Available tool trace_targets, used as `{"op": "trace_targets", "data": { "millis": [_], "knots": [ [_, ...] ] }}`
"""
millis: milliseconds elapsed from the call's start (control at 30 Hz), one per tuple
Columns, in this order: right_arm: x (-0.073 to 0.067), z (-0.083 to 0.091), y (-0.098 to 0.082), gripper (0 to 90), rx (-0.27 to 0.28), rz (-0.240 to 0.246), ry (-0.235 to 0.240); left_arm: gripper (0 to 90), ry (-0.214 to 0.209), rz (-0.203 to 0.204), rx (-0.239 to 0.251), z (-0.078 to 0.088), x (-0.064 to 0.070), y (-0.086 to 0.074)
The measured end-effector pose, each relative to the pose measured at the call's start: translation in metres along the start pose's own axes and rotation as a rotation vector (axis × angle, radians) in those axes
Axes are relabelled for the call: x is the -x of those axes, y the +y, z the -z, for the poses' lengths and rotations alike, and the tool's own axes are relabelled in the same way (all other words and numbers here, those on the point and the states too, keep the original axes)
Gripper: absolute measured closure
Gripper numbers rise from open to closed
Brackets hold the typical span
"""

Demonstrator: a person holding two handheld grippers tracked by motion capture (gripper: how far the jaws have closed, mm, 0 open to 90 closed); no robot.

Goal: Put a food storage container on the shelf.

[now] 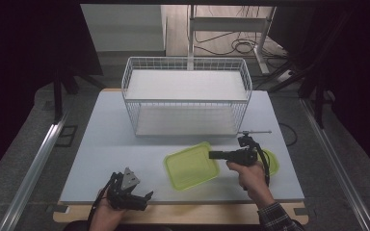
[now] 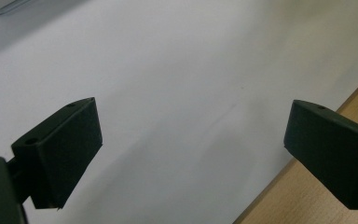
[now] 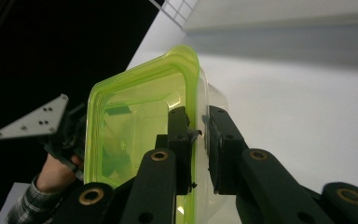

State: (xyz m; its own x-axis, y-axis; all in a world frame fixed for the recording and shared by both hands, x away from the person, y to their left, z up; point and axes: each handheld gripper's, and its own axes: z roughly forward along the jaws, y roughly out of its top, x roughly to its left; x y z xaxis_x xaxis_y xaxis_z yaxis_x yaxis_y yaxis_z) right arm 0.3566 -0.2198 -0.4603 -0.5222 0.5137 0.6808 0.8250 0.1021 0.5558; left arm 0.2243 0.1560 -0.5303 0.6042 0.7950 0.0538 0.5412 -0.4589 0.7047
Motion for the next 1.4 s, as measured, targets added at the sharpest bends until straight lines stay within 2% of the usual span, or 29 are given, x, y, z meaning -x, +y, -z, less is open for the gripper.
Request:
{"op": "trace_targets", "data": {
  "millis": [267, 433, 833, 1100, 1400],
  "knots": [
    [-0.005, 0.006, 0.018, 80.2, 0.045, 0.005, 0.002, 3.7, -0.011, 0.008, 0.005, 0.000, 0.000, 0.000],
    [-0.009, 0.013, 0.034, 80.2, 0.078, 0.004, 0.001, 3.2, -0.035, 0.031, 0.022, -0.001, -0.002, 0.000],
    [-0.028, 0.026, 0.069, 80.2, 0.146, 0.031, -0.008, 2.9, -0.037, 0.025, 0.015, -0.002, -0.002, -0.001],
    [-0.036, 0.032, 0.089, 80.2, 0.188, 0.029, -0.011, 2.9, -0.037, 0.020, 0.012, -0.003, -0.001, 0.000],
    [-0.050, 0.037, 0.114, 80.3, 0.229, 0.059, -0.040, 2.9, -0.038, 0.021, 0.016, -0.002, -0.002, 0.000]
  ]
}}
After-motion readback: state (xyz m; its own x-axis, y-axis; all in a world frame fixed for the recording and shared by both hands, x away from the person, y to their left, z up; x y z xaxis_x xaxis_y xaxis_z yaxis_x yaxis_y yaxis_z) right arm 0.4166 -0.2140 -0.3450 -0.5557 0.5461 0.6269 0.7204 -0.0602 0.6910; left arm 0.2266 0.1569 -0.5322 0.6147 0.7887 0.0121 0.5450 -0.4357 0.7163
